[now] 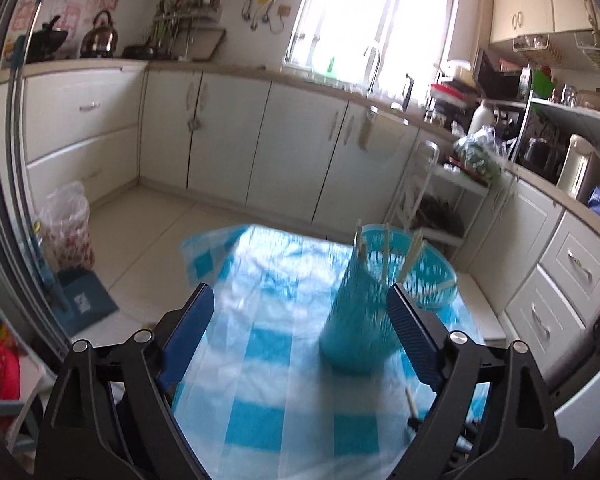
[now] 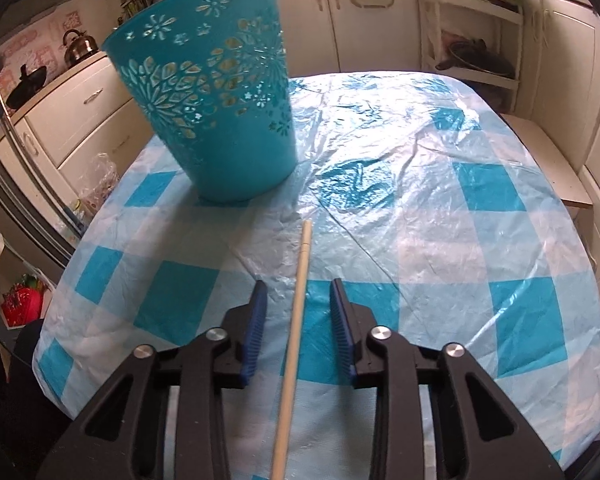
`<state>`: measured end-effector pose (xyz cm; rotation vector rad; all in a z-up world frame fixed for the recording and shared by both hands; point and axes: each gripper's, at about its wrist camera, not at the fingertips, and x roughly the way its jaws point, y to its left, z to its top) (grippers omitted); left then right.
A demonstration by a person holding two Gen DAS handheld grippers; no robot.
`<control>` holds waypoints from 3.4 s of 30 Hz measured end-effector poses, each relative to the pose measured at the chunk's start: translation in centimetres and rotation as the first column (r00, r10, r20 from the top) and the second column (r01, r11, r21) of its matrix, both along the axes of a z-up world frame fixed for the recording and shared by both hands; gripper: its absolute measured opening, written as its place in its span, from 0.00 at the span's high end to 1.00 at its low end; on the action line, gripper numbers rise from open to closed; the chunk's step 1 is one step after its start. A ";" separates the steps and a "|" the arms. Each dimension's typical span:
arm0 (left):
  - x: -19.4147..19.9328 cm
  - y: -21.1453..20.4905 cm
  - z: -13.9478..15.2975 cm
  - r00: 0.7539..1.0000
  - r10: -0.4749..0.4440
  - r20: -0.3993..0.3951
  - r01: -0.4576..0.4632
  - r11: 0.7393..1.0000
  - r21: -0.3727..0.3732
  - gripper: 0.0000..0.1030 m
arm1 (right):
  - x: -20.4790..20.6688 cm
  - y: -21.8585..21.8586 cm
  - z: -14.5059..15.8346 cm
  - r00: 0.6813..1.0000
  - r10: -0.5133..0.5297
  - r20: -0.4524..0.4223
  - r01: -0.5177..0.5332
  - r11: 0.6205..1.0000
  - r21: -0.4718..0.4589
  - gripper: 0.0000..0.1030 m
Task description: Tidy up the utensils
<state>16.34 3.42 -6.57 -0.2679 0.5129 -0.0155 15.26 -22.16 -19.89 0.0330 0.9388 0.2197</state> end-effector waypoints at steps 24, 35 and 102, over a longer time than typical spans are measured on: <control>-2.6 -2.2 -0.8 0.991 -0.092 -0.101 0.097 0.994 0.047 0.16 | -1.5 -1.4 2.8 0.998 0.044 -0.045 -0.032 0.970 0.240 0.94; -2.5 -1.5 -1.8 0.989 -0.080 -0.127 0.083 0.996 0.018 0.14 | -0.7 -1.2 11.7 0.985 0.012 0.173 -0.092 0.880 0.465 0.94; -18.7 -3.8 8.6 0.997 -0.073 0.011 0.070 0.982 0.178 0.07 | -16.1 -0.3 21.1 0.955 -0.146 0.259 0.100 0.978 0.180 0.07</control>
